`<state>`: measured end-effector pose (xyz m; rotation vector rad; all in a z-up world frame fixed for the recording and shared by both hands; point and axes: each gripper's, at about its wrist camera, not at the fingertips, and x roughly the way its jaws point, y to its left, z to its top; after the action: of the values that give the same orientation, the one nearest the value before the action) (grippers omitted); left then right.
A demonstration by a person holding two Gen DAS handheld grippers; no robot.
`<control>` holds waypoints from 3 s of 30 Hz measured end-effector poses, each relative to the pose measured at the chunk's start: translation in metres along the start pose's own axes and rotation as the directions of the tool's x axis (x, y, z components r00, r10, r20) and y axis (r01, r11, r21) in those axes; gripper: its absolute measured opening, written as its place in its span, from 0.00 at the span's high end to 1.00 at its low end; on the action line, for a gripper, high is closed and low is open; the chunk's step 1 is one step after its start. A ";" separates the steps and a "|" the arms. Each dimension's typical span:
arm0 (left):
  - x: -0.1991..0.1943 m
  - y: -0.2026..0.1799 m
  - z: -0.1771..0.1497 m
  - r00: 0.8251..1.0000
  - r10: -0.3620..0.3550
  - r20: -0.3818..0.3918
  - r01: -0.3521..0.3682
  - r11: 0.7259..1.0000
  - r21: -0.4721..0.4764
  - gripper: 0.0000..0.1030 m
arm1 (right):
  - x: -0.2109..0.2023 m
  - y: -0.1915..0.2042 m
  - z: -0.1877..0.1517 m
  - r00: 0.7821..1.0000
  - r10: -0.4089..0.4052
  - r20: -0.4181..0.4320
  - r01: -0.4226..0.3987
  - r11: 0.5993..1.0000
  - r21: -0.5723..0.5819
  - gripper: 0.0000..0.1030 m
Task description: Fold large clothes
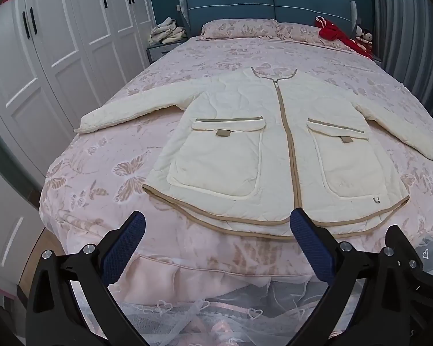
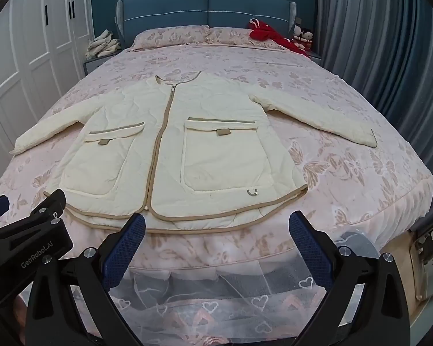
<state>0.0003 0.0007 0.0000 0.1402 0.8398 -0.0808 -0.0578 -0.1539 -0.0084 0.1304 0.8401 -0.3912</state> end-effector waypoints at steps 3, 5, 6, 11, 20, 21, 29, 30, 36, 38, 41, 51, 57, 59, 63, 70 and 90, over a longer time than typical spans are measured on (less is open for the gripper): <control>0.001 0.000 0.000 1.000 0.000 0.002 0.000 1.000 0.005 0.05 | 0.002 0.002 -0.001 1.000 -0.004 -0.007 0.004 1.000 0.003 0.05; 0.001 0.001 0.000 1.000 0.002 0.004 -0.002 1.000 0.010 0.05 | 0.001 0.001 0.000 1.000 0.001 -0.006 -0.001 1.000 0.011 0.05; 0.001 0.002 0.000 1.000 0.003 0.004 -0.003 1.000 0.012 0.05 | -0.001 0.000 -0.001 1.000 0.005 0.003 -0.005 1.000 0.014 0.05; 0.002 -0.005 -0.001 1.000 0.007 0.007 -0.007 1.000 0.018 0.05 | -0.002 -0.003 0.000 1.000 0.009 0.005 -0.009 1.000 0.015 0.05; -0.002 -0.005 0.000 1.000 0.005 0.009 -0.006 1.000 0.019 0.05 | -0.004 -0.003 0.000 1.000 0.008 0.010 -0.008 1.000 0.013 0.05; -0.003 -0.005 0.001 1.000 0.005 0.010 -0.005 1.000 0.019 0.05 | -0.004 -0.002 0.000 1.000 0.008 0.009 -0.008 1.000 0.013 0.05; -0.007 -0.002 0.002 1.000 0.003 0.014 -0.003 1.000 0.011 0.05 | -0.009 -0.005 0.004 1.000 0.008 0.017 -0.008 1.000 0.017 0.05; -0.007 -0.002 0.002 1.000 0.004 0.014 -0.004 1.000 0.011 0.05 | -0.009 -0.004 0.004 1.000 0.007 0.017 -0.007 1.000 0.016 0.05; -0.009 0.000 0.003 1.000 0.006 0.017 -0.006 1.000 0.011 0.05 | -0.009 -0.004 0.003 1.000 0.006 0.018 -0.006 1.000 0.015 0.05; -0.009 0.001 0.003 1.000 0.005 0.016 -0.005 1.000 0.010 0.05 | -0.009 -0.004 0.004 1.000 0.007 0.018 -0.007 1.000 0.016 0.05; -0.009 0.001 0.003 1.000 0.005 0.017 -0.006 1.000 0.011 0.05 | -0.009 -0.003 0.003 1.000 0.006 0.019 -0.006 1.000 0.015 0.05; -0.010 0.000 0.002 1.000 0.008 0.018 -0.008 1.000 0.012 0.05 | -0.009 -0.004 0.003 1.000 0.007 0.019 -0.007 1.000 0.015 0.05; -0.009 0.000 0.003 1.000 0.007 0.017 -0.007 1.000 0.011 0.05 | -0.010 -0.004 0.004 1.000 0.006 0.019 -0.006 1.000 0.015 0.05; -0.010 0.000 0.003 1.000 0.007 0.018 -0.007 1.000 0.013 0.05 | -0.009 -0.004 0.003 1.000 0.007 0.019 -0.007 1.000 0.015 0.05; -0.009 0.000 0.003 1.000 0.006 0.017 -0.006 1.000 0.012 0.05 | -0.010 -0.004 0.004 1.000 0.006 0.020 -0.006 1.000 0.014 0.05; -0.009 0.000 0.003 1.000 0.006 0.017 -0.006 1.000 0.012 0.05 | -0.009 -0.004 0.003 1.000 0.007 0.020 -0.008 1.000 0.015 0.05; -0.012 0.004 0.003 1.000 0.008 0.019 -0.008 1.000 0.008 0.05 | -0.010 -0.004 0.003 1.000 0.007 0.021 -0.007 1.000 0.014 0.05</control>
<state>-0.0053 0.0041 0.0110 0.1502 0.8197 -0.0778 -0.0632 -0.1556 0.0011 0.1424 0.8162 -0.3914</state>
